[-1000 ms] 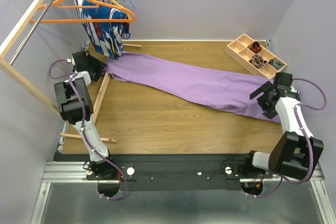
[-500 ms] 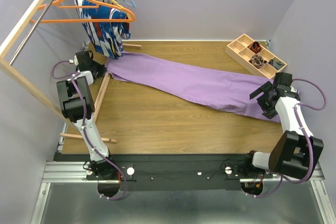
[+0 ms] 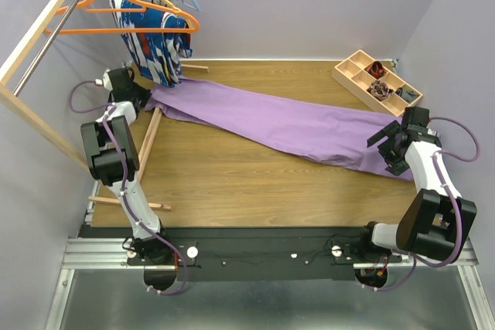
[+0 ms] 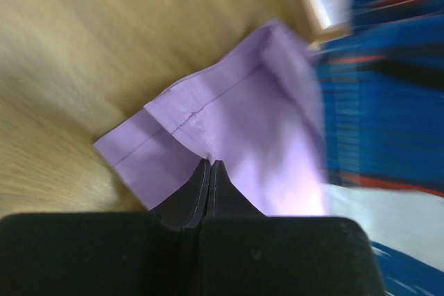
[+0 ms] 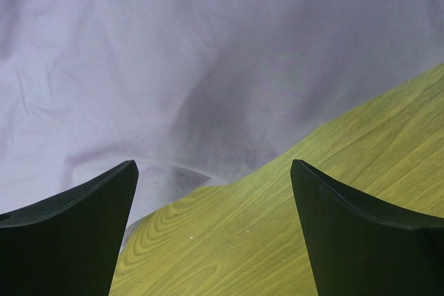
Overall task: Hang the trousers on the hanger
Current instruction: Fold the trousers
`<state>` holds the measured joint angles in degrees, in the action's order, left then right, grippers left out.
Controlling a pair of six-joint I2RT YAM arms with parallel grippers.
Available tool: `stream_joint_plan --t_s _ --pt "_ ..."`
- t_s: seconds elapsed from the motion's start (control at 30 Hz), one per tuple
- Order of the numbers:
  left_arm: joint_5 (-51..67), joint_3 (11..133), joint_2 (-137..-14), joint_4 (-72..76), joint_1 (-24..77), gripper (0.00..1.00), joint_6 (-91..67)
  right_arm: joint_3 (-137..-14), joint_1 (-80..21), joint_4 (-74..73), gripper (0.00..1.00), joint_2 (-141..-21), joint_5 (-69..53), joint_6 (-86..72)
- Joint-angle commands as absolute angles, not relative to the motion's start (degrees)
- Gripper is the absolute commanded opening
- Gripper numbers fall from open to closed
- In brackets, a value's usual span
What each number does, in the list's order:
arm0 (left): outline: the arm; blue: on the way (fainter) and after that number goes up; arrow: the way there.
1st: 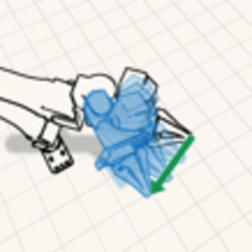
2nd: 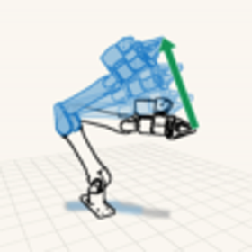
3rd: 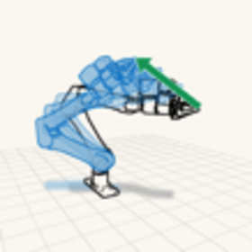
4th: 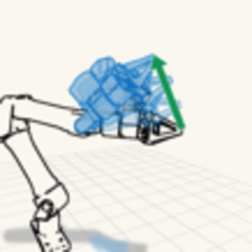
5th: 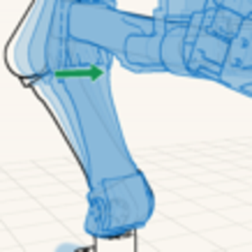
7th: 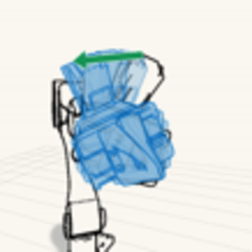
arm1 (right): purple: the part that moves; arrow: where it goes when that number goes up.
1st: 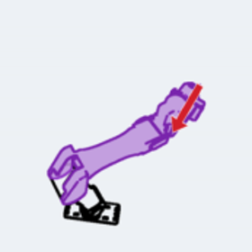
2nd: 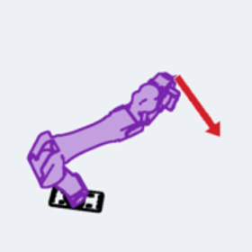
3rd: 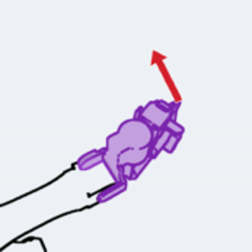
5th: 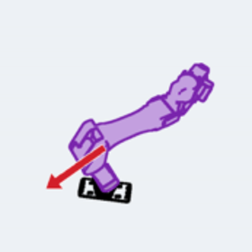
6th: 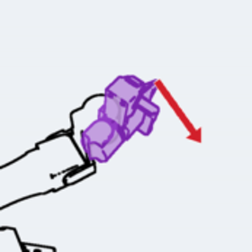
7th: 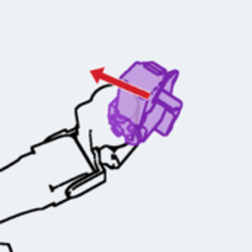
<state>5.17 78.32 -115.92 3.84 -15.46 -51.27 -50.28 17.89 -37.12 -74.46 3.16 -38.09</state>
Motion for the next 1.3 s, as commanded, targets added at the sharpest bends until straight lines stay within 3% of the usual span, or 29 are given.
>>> stream_joint_plan --t_s 0.0,0.27,0.47,0.57,0.6,0.83,0.97,1.27 --pt "-1.9 78.8 -108.5 5.2 -15.5 0.00 -45.3 -48.6 17.6 -37.6 0.99 -74.5 4.1 -39.5" --pt "-1.6 75.9 -106.0 4.7 -15.7 0.00 -42.3 -47.1 17.6 -38.8 0.99 -71.7 4.0 -38.9" --pt "4.3 78.7 -112.3 4.7 -16.6 0.00 -37.9 -47.5 17.6 -41.5 1.00 -68.4 3.6 -36.8" --pt "6.9 81.5 -115.7 4.0 -16.7 0.25 -36.0 -47.8 17.6 -44.6 1.00 -66.1 4.7 -37.0" --pt "7.3 82.1 -116.3 3.6 -16.7 0.41 -35.9 -47.8 17.6 -46.8 1.00 -65.5 4.9 -37.3" --pt "8.7 79.2 -114.0 2.8 -16.6 0.69 -35.9 -42.8 17.8 -51.9 1.00 -60.7 7.6 -43.1" --pt "8.8 77.4 -111.0 2.3 -16.2 0.74 -33.4 -41.7 18.3 -50.3 1.00 -62.5 8.5 -44.8" --pt "5.2 71.5 -100.5 0.5 -13.2 0.74 -30.9 -39.6 20.0 -41.8 1.00 -66.6 7.1 -45.8"
